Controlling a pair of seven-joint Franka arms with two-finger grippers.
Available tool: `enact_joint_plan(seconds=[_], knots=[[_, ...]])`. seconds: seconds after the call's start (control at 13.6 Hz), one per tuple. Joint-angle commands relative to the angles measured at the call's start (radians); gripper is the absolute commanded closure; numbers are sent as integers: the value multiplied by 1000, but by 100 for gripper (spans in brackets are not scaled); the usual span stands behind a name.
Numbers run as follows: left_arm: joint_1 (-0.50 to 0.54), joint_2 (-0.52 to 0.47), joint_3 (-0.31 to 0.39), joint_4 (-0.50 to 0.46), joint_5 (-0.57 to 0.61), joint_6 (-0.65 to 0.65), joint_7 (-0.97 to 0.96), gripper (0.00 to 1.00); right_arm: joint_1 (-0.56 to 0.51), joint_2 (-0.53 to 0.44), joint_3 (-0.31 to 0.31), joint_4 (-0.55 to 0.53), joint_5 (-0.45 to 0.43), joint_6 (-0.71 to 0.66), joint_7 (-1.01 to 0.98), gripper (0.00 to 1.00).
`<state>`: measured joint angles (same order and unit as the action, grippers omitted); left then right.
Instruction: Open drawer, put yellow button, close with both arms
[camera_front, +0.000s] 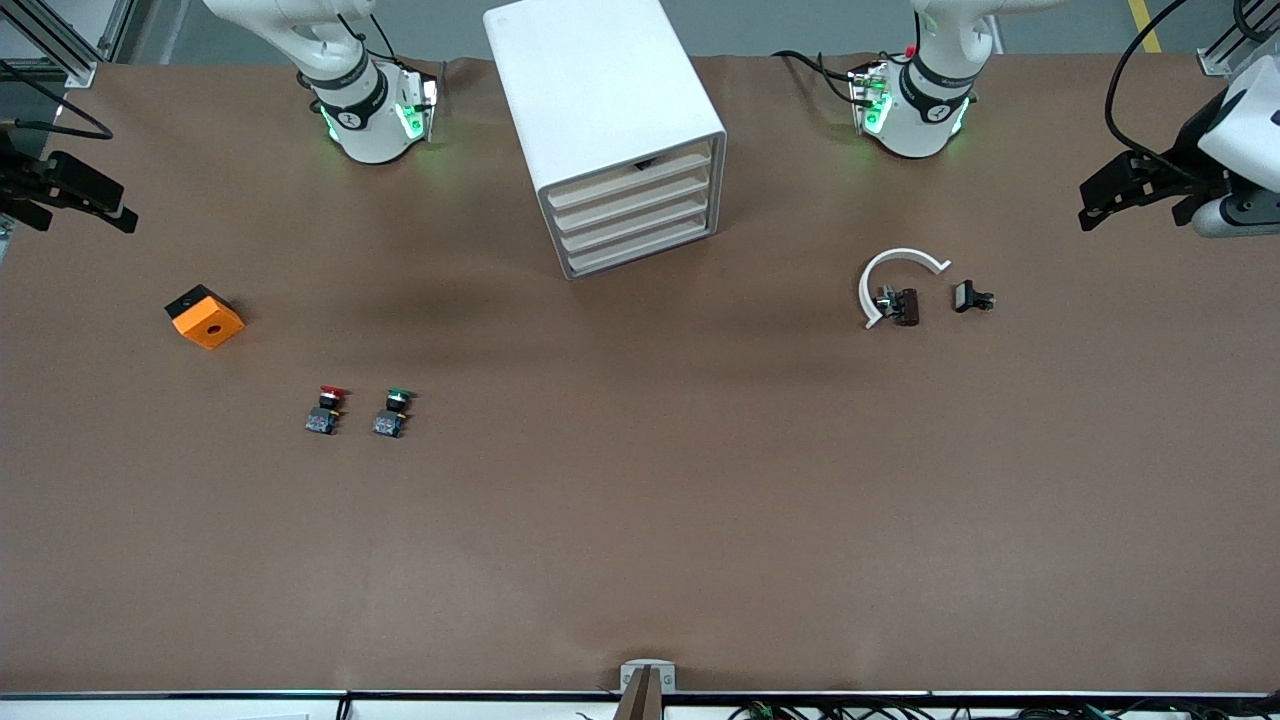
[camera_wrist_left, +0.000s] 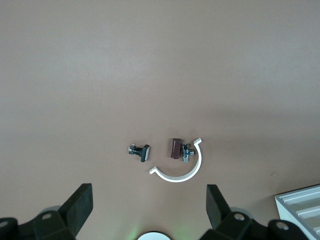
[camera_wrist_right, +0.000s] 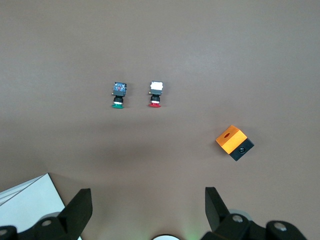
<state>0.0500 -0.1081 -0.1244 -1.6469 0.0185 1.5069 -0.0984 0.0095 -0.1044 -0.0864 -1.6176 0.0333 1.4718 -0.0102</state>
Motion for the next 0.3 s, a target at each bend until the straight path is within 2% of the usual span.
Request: enact_joint_plan(seconds=[0.0, 0.22], knots=[[-1, 18, 5, 35, -3, -7, 16, 0, -11, -23, 10, -13, 4, -11, -7, 0], [-2, 18, 5, 33, -5, -7, 16, 0, -6, -23, 11, -13, 0, -10, -17, 0]])
